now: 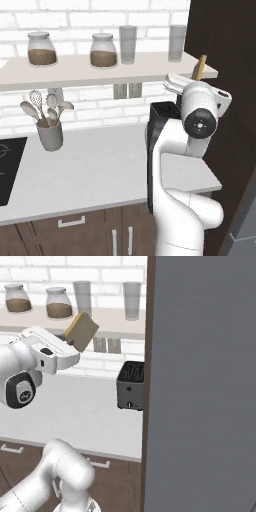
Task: Start the toaster. Once the lever pops up, take the bread to the plate on the dining counter.
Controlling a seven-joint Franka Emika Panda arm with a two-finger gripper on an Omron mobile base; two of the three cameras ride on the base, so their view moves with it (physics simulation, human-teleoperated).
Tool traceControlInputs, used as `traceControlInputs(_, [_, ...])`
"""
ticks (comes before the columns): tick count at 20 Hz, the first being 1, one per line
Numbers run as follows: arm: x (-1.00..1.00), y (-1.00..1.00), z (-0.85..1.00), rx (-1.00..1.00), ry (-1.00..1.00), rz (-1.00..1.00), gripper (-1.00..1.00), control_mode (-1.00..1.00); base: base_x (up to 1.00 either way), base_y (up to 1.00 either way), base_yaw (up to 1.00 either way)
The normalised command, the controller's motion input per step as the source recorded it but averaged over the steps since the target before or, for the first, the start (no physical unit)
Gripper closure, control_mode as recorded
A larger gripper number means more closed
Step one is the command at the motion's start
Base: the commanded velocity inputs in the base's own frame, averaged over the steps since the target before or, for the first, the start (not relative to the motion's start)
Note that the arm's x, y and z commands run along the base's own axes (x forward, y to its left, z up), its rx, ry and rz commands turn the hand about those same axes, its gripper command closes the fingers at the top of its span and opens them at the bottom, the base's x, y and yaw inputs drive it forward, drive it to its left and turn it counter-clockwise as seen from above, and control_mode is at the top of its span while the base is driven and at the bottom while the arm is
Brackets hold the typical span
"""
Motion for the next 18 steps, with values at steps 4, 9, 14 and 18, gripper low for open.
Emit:
traceControlInputs(4, [-0.37,0.40,0.67,0.16,0.46,0.00,1.00,-1.00,0.00,0.00,0.00])
traceControlInputs(9, [-0.15,0.14,0.09,0.19,0.44,0.00,1.00,-1.00,0.00,0.00,0.00])
traceControlInputs(14, [0.00,0.00,-0.15,0.21,0.36,0.03,1.00,-1.00,0.00,0.00,0.00])
traceControlInputs(18, [-0.06,0.00,-0.24,0.06,0.12,0.06,1.00,-1.00,0.00,0.00,0.00])
